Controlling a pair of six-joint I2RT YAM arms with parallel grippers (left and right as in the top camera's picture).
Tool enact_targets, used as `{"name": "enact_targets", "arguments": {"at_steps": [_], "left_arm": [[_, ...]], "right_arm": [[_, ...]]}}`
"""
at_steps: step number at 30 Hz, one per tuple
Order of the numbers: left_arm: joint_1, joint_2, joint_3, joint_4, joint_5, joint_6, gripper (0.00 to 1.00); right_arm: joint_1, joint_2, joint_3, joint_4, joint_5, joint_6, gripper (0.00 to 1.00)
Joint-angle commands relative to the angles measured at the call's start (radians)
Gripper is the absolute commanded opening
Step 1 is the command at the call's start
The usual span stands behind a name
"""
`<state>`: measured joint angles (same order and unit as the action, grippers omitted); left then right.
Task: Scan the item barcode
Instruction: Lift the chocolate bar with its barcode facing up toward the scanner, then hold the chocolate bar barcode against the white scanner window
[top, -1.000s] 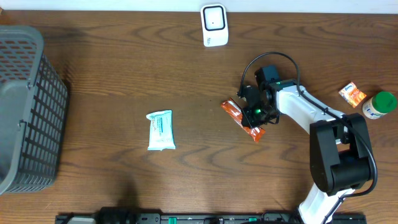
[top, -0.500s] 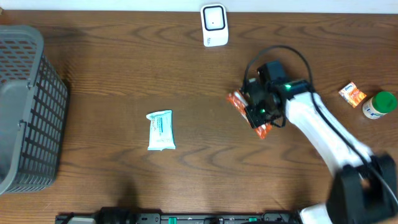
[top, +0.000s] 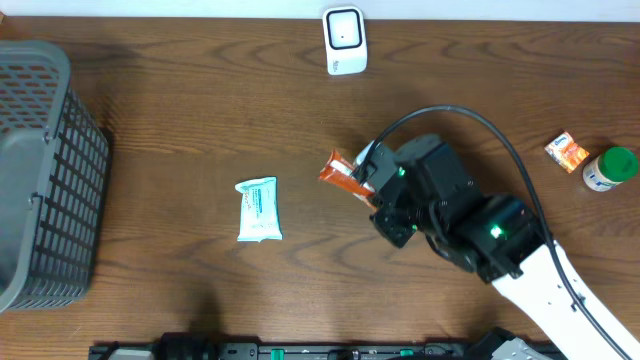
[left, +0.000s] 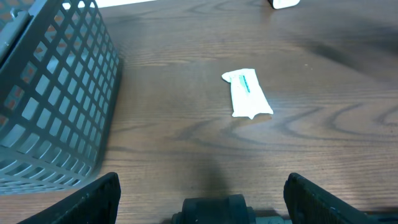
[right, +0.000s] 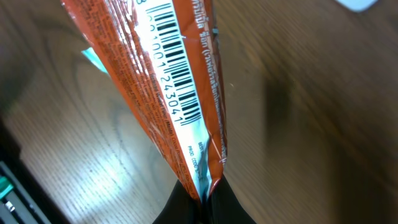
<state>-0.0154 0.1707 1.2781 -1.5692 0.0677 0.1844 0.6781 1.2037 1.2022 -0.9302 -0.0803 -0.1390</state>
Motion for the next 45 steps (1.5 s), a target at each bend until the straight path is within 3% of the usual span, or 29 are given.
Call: {"name": "enact_targets", "arguments": {"at_steps": [1, 17, 22, 25, 28, 33, 36, 39, 41, 45], "left_arm": [[-0.004, -0.002, 0.002, -0.001, -0.009, 0.010, 0.84], [-0.004, -0.002, 0.002, -0.001, -0.009, 0.010, 0.84], [-0.004, -0.002, 0.002, -0.001, -0.009, 0.010, 0.84], [-0.004, -0.002, 0.002, -0.002, -0.009, 0.010, 0.84], [-0.004, -0.002, 0.002, -0.001, -0.009, 0.010, 0.84], [-0.004, -0.002, 0.002, -0.001, -0.009, 0.010, 0.84], [-0.004, -0.002, 0.002, -0.001, -0.009, 0.010, 0.84], [-0.004, -0.002, 0.002, -0.001, -0.009, 0.010, 0.84], [-0.004, -0.002, 0.002, -0.001, -0.009, 0.010, 0.84], [-0.004, -0.002, 0.002, -0.001, -0.009, 0.010, 0.84]], "right_arm": [[0.064, -0.034, 0.011, -0.002, 0.109, 0.011, 0.01], [0.094, -0.033, 0.011, 0.005, 0.180, 0.003, 0.01], [0.093, 0.020, -0.004, 0.144, 0.480, 0.003, 0.01], [0.080, 0.114, -0.019, 0.334, 0.674, -0.043, 0.01], [0.046, 0.252, -0.019, 0.591, 0.817, -0.183, 0.01], [-0.061, 0.554, -0.018, 1.265, 1.061, -0.681, 0.01], [-0.133, 0.737, -0.008, 1.757, 1.070, -1.001, 0.01], [-0.173, 0.898, 0.042, 2.126, 1.006, -1.270, 0.01], [-0.187, 0.998, 0.094, 2.256, 0.937, -1.403, 0.02], [-0.207, 1.160, 0.202, 2.302, 0.797, -1.563, 0.02]]}}
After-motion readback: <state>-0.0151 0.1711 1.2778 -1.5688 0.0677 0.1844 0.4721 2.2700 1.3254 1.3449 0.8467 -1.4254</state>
